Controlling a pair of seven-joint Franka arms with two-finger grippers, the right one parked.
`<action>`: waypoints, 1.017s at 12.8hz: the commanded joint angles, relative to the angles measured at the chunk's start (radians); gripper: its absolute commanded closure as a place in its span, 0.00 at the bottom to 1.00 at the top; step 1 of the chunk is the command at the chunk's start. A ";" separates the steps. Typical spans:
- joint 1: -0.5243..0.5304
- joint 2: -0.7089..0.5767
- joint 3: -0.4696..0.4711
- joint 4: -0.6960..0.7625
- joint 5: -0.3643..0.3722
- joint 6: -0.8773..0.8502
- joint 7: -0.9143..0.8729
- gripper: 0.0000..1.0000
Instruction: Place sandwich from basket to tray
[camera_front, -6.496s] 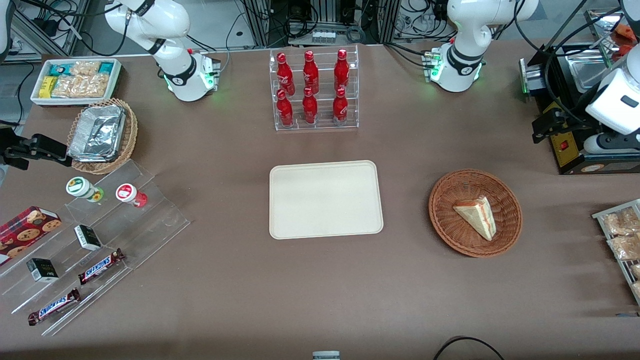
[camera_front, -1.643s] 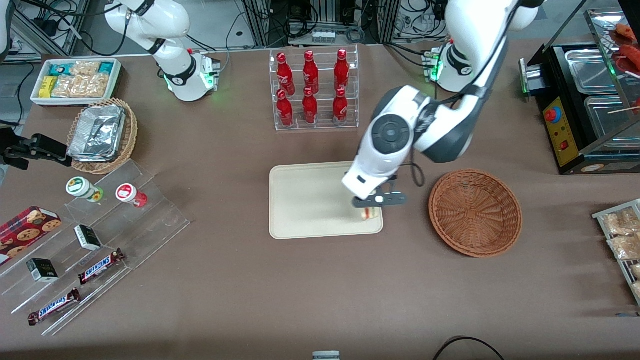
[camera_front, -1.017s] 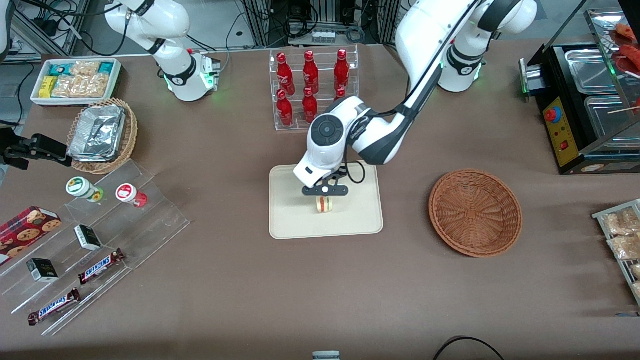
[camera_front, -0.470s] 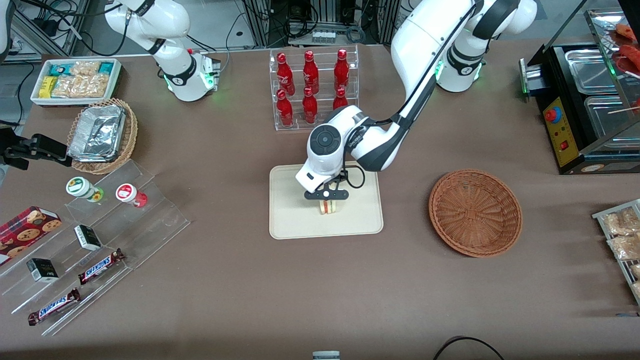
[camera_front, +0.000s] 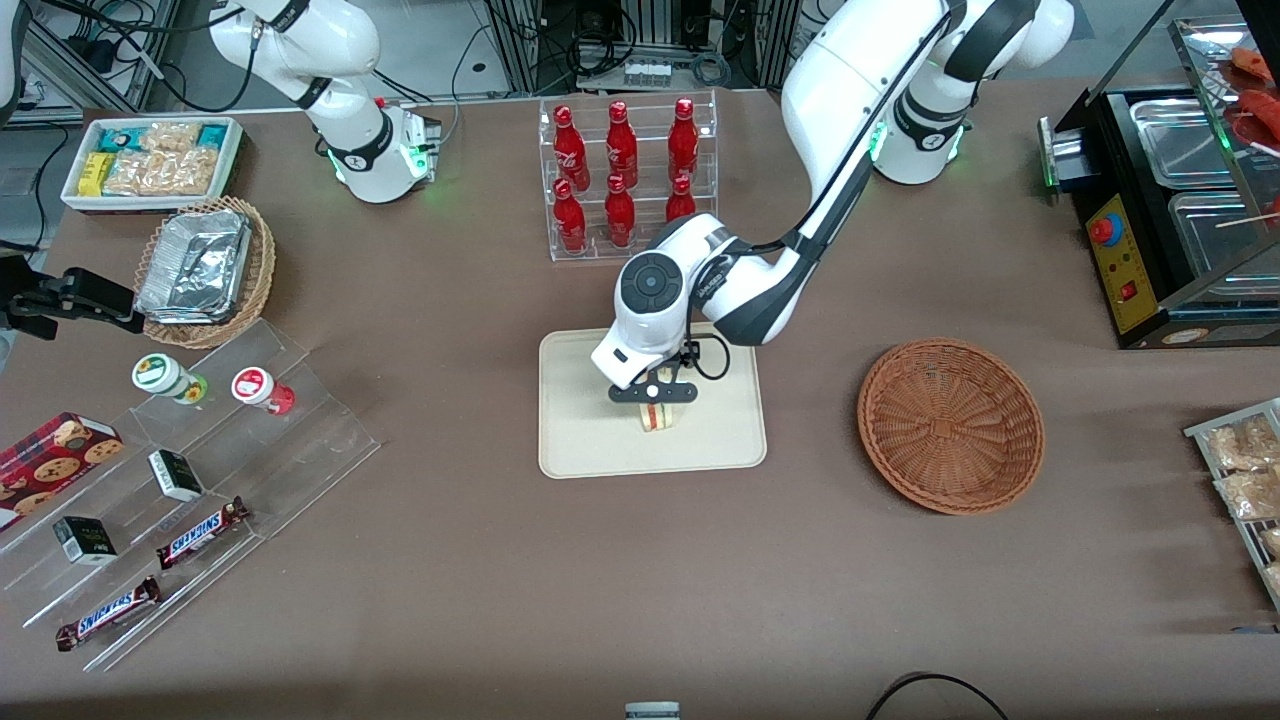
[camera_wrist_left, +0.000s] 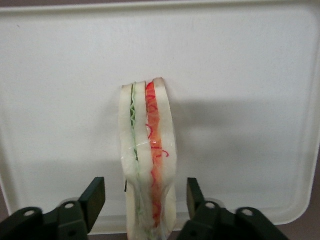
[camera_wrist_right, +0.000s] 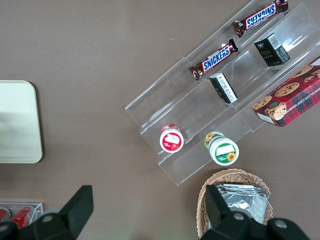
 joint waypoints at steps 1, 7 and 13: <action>0.036 -0.109 0.008 0.025 0.002 -0.121 -0.020 0.01; 0.207 -0.347 0.008 0.041 0.004 -0.425 0.000 0.00; 0.440 -0.502 0.009 0.025 0.005 -0.629 0.280 0.00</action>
